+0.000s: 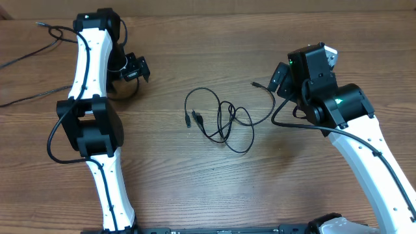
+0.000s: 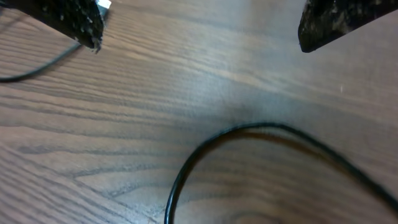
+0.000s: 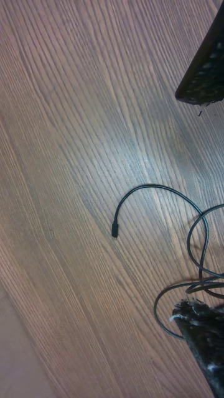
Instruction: Untangle cables
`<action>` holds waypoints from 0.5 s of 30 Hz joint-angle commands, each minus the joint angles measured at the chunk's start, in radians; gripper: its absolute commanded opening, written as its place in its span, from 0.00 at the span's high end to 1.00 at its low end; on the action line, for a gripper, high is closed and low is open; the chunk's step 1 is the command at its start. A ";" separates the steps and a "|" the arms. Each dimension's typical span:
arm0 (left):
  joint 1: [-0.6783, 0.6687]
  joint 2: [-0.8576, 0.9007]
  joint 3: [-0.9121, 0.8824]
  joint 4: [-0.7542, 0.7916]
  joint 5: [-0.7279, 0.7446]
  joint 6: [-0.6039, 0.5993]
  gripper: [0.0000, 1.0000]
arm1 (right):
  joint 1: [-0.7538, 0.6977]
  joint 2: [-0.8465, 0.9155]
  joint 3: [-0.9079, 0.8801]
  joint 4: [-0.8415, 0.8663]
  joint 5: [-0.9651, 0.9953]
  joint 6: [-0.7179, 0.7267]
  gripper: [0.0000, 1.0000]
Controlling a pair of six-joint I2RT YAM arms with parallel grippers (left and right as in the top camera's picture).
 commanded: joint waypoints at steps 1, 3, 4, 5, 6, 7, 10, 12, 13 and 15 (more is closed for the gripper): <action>-0.007 -0.010 -0.060 0.032 -0.021 0.121 0.00 | -0.005 0.002 -0.005 0.004 0.014 0.000 0.00; -0.007 -0.010 -0.103 0.095 -0.073 0.186 0.00 | -0.005 0.002 -0.005 0.004 0.014 0.000 0.00; -0.007 -0.010 -0.122 0.121 -0.095 0.226 0.00 | -0.005 0.002 -0.005 0.004 0.014 0.000 0.00; -0.007 -0.010 -0.146 0.150 -0.103 0.281 0.00 | -0.005 0.002 -0.005 0.004 0.014 0.000 0.00; -0.007 -0.010 -0.170 0.172 -0.103 0.327 0.01 | -0.005 0.002 -0.005 0.004 0.014 0.000 0.00; -0.007 -0.010 -0.185 0.184 -0.103 0.347 0.02 | -0.005 0.002 -0.005 0.004 0.014 0.000 0.00; -0.007 -0.010 -0.240 0.256 -0.103 0.398 0.08 | -0.005 0.002 -0.005 0.004 0.014 0.000 0.00; -0.006 -0.010 -0.260 0.303 -0.103 0.423 0.10 | -0.005 0.002 -0.005 0.004 0.014 0.000 0.00; -0.006 -0.010 -0.260 0.312 -0.103 0.435 0.17 | -0.005 0.002 -0.005 0.004 0.014 0.000 0.00; -0.006 -0.010 -0.260 0.323 -0.103 0.439 0.21 | -0.005 0.002 -0.005 0.004 0.014 0.000 0.00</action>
